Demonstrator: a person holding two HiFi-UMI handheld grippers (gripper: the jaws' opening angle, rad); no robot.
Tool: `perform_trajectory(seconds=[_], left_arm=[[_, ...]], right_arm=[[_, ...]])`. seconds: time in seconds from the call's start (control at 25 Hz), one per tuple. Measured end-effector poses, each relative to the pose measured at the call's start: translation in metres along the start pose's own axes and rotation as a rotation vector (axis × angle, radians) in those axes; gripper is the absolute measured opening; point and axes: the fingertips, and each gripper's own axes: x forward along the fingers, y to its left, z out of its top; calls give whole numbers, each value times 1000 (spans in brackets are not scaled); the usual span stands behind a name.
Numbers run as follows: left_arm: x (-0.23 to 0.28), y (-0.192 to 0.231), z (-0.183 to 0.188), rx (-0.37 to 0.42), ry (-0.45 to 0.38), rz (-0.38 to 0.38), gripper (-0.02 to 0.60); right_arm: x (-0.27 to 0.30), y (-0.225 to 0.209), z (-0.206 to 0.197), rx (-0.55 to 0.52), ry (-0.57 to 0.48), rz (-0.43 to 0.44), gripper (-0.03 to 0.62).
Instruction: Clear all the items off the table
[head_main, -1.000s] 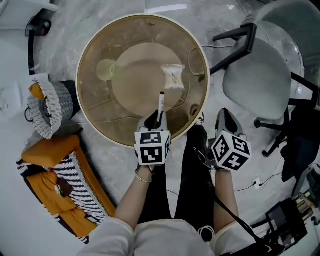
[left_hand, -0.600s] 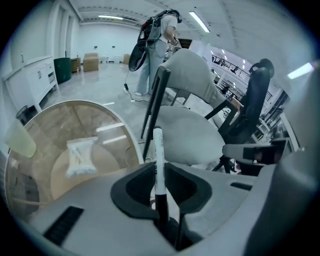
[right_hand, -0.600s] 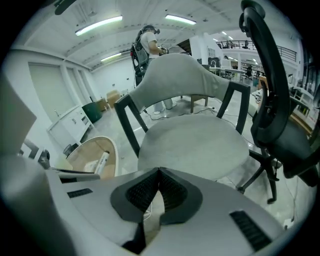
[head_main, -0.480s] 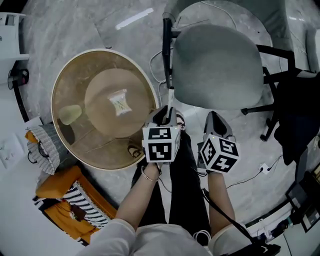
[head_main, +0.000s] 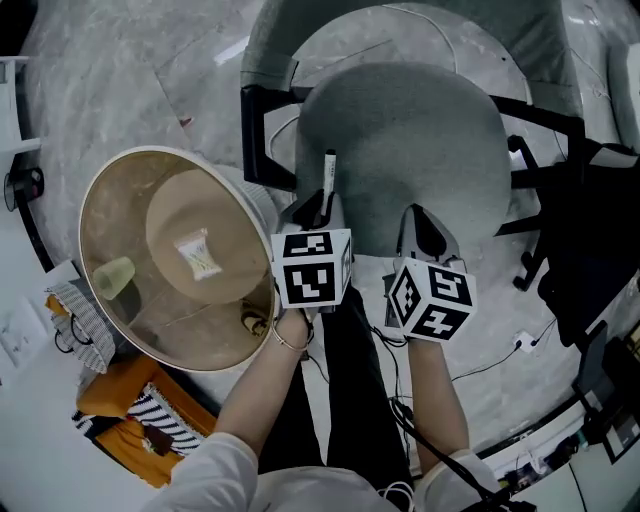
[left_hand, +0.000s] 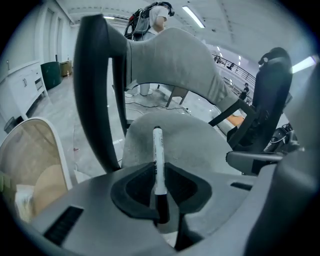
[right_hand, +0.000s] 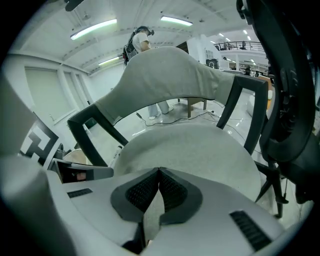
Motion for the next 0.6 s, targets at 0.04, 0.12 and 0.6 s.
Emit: perform_trajectory(seconds=[0.04, 0.12, 0.6], left_arm=[[7, 1, 3, -2, 4, 4, 69], [18, 1, 8, -13, 11, 12, 69], [43, 3, 9, -74, 6, 42, 71]], right_arm=[[4, -3, 3, 1, -1, 1, 23], [11, -8, 6, 4, 1, 3, 23], [17, -22, -6, 12, 39, 5, 23]])
